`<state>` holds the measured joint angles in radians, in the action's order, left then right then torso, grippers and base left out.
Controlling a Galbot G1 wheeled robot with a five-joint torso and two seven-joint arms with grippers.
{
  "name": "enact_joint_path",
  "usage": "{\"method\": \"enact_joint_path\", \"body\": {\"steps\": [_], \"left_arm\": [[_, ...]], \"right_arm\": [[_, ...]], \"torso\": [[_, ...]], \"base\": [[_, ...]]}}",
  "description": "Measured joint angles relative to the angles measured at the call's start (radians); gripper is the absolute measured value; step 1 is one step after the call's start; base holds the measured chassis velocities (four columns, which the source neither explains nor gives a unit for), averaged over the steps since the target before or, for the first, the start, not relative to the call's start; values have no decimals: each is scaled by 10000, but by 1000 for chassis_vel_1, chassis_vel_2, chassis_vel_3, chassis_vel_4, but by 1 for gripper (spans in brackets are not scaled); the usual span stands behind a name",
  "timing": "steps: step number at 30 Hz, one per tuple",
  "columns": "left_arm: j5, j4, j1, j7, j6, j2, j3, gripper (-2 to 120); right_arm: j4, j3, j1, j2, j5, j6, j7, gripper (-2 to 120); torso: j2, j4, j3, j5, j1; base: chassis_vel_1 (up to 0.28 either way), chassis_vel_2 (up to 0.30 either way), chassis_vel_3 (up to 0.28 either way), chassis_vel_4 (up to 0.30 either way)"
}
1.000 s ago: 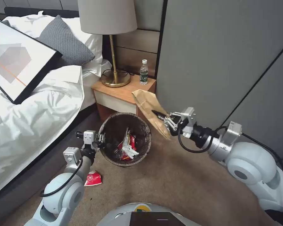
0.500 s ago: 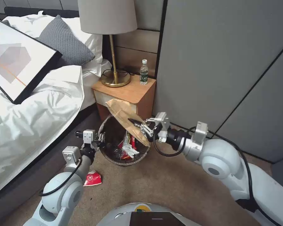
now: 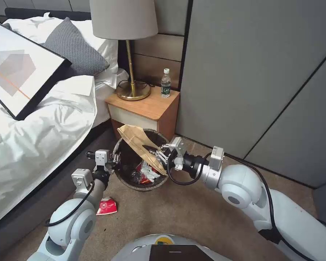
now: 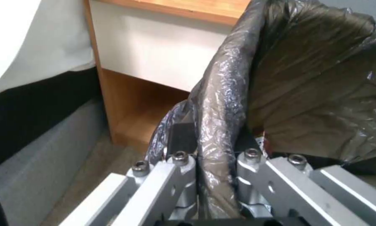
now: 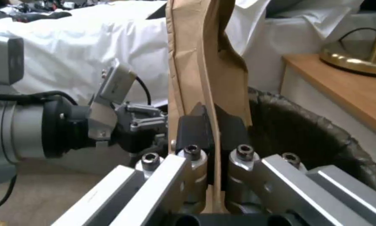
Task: Pick up the trash bin, then pick up the garbage from the floor and place it into the trash bin.
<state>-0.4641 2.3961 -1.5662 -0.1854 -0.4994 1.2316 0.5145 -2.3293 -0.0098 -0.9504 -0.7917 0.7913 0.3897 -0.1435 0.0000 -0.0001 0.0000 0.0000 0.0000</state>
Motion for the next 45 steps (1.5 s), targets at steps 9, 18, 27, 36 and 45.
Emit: {"method": "enact_joint_path", "body": {"steps": [9,18,27,36,45], "left_arm": [[-18,-38,85,4,0,33,-4,7],[-19,-69,95,9,1,69,-8,7],[-19,-110,133,12,5,87,-4,7],[-18,-185,159,7,20,120,-26,7],[-11,-282,226,7,38,188,51,7]], "right_arm": [[318,-433,76,-299,-538,-28,237,22],[382,-535,261,-506,-558,-37,417,58],[265,-378,321,-544,-503,-40,546,90],[-481,862,20,-487,166,-62,724,100],[-1060,2606,-2133,-116,-467,-1069,1454,100]], "torso": [[0,1,-1,0,0],[0,1,-1,0,0],[0,1,-1,0,0],[0,1,-1,1,0],[0,1,-1,0,0]], "base": [[0,0,0,0],[0,0,0,0],[0,0,0,0],[0,0,0,0],[0,0,0,0]]}}
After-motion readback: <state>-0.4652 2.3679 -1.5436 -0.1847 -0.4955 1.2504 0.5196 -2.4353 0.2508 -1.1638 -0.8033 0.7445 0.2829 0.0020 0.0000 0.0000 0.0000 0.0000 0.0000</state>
